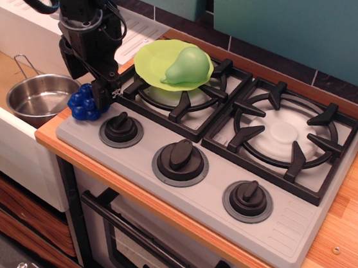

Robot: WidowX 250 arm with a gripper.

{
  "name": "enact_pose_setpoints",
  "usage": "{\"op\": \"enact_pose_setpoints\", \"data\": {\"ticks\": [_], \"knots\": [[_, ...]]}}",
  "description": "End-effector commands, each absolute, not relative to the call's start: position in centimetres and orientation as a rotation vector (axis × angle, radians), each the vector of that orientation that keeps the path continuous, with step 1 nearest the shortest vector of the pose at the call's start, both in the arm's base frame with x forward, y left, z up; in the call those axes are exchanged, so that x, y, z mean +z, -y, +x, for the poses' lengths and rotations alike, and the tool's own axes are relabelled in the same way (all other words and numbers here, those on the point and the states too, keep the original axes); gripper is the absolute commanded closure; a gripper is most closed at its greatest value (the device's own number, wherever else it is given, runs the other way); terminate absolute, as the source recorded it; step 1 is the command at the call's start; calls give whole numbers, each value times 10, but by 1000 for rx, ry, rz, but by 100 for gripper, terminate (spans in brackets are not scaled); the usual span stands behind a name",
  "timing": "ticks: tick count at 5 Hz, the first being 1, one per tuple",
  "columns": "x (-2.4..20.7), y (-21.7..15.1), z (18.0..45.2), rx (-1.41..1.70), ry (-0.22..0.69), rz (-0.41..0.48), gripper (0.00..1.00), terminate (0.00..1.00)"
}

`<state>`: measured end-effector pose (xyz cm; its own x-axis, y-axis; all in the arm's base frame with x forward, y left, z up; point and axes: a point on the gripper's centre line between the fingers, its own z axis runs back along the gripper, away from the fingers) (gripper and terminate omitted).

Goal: Put pear on plate and blueberry in pot or pan in sink

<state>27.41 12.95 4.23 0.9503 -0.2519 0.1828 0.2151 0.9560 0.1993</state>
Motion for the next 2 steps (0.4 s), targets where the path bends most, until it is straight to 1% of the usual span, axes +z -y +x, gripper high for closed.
{"op": "enact_pose_setpoints", "data": {"ticks": [1, 2], "knots": [[59, -134, 276, -214, 220, 198, 0, 0], [61, -135, 270, -217, 203, 183, 0, 0]]}}
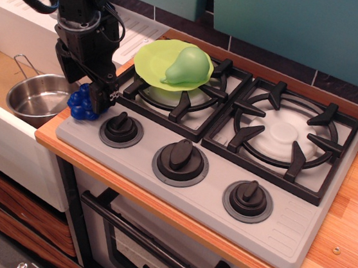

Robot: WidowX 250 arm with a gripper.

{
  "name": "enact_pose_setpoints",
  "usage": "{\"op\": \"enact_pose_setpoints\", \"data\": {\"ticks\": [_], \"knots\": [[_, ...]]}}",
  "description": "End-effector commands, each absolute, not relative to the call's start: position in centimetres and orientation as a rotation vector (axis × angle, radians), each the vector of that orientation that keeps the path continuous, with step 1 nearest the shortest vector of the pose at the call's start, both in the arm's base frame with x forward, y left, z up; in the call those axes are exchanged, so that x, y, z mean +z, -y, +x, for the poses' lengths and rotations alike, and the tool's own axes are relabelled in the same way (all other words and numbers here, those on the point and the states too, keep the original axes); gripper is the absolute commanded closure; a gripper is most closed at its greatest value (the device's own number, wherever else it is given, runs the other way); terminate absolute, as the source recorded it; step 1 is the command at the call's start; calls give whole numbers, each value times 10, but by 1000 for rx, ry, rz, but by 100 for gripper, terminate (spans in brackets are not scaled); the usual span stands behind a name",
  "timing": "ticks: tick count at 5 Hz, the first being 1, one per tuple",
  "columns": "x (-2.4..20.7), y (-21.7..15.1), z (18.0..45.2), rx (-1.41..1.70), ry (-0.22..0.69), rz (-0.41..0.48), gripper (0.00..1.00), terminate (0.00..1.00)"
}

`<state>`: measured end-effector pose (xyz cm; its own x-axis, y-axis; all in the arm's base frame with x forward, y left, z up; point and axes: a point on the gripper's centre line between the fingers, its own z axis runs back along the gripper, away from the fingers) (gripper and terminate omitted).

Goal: Put pear on plate and blueberry in pot or pan in sink

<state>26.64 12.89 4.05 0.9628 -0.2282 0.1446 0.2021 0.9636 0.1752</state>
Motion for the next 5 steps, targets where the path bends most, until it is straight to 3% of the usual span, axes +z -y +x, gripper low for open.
{"op": "enact_pose_setpoints", "data": {"ticks": [1, 4, 5], "knots": [[61, -137, 266, -215, 193, 164, 0, 0], [64, -139, 263, -227, 200, 102, 0, 0], [55, -142, 261, -252, 237, 118, 0, 0]]}}
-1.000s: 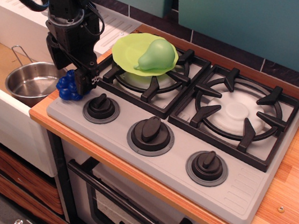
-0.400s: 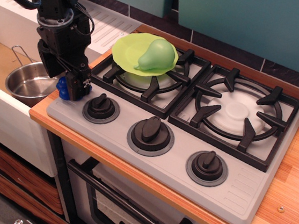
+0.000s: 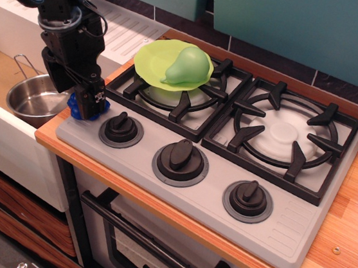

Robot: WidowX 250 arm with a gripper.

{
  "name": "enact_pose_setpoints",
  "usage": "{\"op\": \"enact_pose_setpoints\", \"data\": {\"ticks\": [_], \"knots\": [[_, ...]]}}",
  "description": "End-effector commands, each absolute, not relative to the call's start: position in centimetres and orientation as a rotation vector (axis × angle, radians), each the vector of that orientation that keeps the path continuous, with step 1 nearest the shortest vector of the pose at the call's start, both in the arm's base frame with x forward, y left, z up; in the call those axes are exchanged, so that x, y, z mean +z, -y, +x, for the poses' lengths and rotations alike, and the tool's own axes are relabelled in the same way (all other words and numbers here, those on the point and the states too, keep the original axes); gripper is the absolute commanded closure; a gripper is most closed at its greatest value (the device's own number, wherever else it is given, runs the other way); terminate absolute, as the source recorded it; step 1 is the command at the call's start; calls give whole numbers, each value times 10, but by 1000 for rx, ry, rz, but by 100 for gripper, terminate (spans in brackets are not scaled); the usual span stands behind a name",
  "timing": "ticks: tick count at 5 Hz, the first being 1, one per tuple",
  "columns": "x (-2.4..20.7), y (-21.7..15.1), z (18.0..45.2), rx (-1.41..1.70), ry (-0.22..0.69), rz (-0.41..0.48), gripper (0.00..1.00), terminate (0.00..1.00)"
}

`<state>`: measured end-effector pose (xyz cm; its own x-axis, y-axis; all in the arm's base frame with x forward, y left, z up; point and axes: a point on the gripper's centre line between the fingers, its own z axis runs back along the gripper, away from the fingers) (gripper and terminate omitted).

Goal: Put pear on plate and blueberry in pot or pan in sink

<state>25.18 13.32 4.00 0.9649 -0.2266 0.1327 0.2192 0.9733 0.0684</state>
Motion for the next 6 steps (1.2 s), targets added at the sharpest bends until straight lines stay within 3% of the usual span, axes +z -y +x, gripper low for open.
{"op": "enact_pose_setpoints", "data": {"ticks": [1, 5, 6], "knots": [[49, -143, 261, -263, 260, 131, 0, 0], [43, -145, 269, -299, 301, 75, 0, 0], [47, -148, 268, -322, 312, 68, 100, 0]]}}
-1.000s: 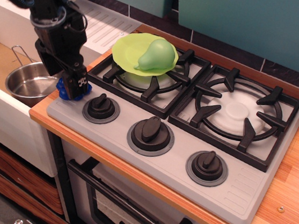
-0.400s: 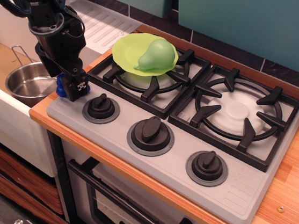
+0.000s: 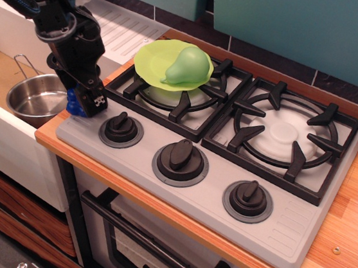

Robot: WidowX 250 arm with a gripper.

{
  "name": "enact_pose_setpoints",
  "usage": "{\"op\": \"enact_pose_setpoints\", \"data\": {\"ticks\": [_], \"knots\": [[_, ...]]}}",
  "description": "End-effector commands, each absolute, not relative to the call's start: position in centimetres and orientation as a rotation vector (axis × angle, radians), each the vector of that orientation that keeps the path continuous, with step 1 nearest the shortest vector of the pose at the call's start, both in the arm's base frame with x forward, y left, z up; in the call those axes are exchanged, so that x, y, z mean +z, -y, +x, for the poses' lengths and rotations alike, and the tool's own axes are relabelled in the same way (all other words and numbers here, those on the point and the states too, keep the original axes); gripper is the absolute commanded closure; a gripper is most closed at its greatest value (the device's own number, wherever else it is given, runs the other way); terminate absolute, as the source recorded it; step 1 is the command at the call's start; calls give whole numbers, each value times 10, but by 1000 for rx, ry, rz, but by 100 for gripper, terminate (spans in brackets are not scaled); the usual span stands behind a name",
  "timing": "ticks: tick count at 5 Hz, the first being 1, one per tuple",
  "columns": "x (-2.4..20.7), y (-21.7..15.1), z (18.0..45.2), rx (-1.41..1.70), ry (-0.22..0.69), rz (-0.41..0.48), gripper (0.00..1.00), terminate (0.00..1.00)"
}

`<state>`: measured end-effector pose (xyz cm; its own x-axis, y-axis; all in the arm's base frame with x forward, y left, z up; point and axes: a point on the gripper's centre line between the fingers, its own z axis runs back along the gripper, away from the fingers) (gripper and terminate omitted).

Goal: Put pear on plate and blueberry in pot or pan in sink

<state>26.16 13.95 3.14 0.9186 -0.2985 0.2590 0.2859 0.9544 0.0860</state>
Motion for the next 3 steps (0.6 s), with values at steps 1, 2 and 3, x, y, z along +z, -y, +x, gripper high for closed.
{"op": "enact_pose_setpoints", "data": {"ticks": [1, 2, 3], "knots": [[55, -150, 266, -328, 297, 61, 100, 0], [58, -149, 265, -326, 288, 67, 100, 0], [63, -148, 266, -319, 277, 76, 100, 0]]}}
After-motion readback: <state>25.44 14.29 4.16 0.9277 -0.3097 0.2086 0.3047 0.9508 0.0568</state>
